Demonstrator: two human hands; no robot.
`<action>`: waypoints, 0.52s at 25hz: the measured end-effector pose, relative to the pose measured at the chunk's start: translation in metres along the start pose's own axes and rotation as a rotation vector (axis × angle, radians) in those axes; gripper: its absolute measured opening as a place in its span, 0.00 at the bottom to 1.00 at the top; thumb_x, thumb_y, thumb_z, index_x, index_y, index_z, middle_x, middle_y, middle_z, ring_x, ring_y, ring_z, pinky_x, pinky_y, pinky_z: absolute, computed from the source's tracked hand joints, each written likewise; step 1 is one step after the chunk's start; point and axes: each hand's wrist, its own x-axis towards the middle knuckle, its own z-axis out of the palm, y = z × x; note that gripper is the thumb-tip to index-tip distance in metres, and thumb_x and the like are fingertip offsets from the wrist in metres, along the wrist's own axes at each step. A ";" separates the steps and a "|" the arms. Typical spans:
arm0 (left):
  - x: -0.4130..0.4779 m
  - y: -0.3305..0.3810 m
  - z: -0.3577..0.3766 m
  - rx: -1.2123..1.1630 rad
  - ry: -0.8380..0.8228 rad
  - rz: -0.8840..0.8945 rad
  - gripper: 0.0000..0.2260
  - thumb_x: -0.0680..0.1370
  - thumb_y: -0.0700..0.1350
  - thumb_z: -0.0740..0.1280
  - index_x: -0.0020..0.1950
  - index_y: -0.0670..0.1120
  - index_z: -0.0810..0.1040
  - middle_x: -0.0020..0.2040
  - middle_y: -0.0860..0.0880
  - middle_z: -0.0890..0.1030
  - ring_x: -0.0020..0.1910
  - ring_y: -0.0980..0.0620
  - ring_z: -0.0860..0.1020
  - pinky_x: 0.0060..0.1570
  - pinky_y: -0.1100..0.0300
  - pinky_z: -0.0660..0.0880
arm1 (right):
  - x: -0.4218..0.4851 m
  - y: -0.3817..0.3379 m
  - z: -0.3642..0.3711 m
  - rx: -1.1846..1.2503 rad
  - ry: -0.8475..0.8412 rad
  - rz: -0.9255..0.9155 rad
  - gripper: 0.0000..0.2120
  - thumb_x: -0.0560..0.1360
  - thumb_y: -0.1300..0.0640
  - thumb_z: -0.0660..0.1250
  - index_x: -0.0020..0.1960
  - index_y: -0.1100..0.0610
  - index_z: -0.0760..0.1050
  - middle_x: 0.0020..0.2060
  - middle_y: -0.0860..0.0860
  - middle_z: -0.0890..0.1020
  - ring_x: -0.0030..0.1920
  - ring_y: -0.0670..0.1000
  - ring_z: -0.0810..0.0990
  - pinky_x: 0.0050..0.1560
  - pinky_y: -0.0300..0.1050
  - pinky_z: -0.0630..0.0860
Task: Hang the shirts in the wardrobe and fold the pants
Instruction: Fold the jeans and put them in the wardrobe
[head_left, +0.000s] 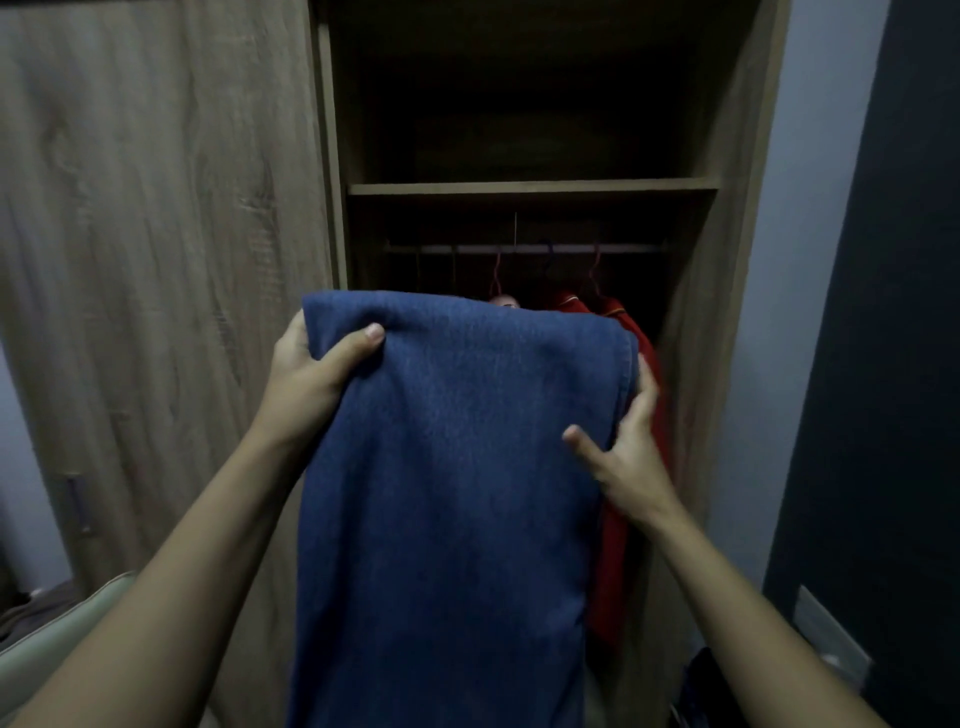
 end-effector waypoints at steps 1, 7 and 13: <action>0.002 0.002 0.000 -0.010 0.004 -0.002 0.08 0.75 0.43 0.68 0.53 0.47 0.75 0.47 0.51 0.80 0.44 0.61 0.81 0.41 0.66 0.76 | -0.002 0.003 0.007 -0.001 -0.053 0.005 0.60 0.54 0.25 0.69 0.74 0.49 0.46 0.68 0.39 0.63 0.67 0.37 0.66 0.65 0.34 0.65; 0.019 -0.010 -0.035 0.204 -0.338 -0.152 0.34 0.67 0.58 0.70 0.70 0.49 0.66 0.62 0.49 0.76 0.60 0.52 0.77 0.57 0.55 0.74 | 0.020 0.005 0.018 0.099 0.020 0.011 0.03 0.71 0.54 0.72 0.42 0.54 0.81 0.43 0.48 0.84 0.45 0.44 0.83 0.48 0.48 0.80; -0.003 -0.059 -0.034 0.238 -0.139 -0.190 0.34 0.77 0.61 0.59 0.77 0.51 0.49 0.75 0.56 0.58 0.70 0.60 0.63 0.69 0.60 0.61 | 0.019 0.010 0.035 0.030 -0.013 -0.001 0.12 0.74 0.49 0.68 0.43 0.58 0.80 0.40 0.50 0.84 0.41 0.44 0.82 0.42 0.41 0.78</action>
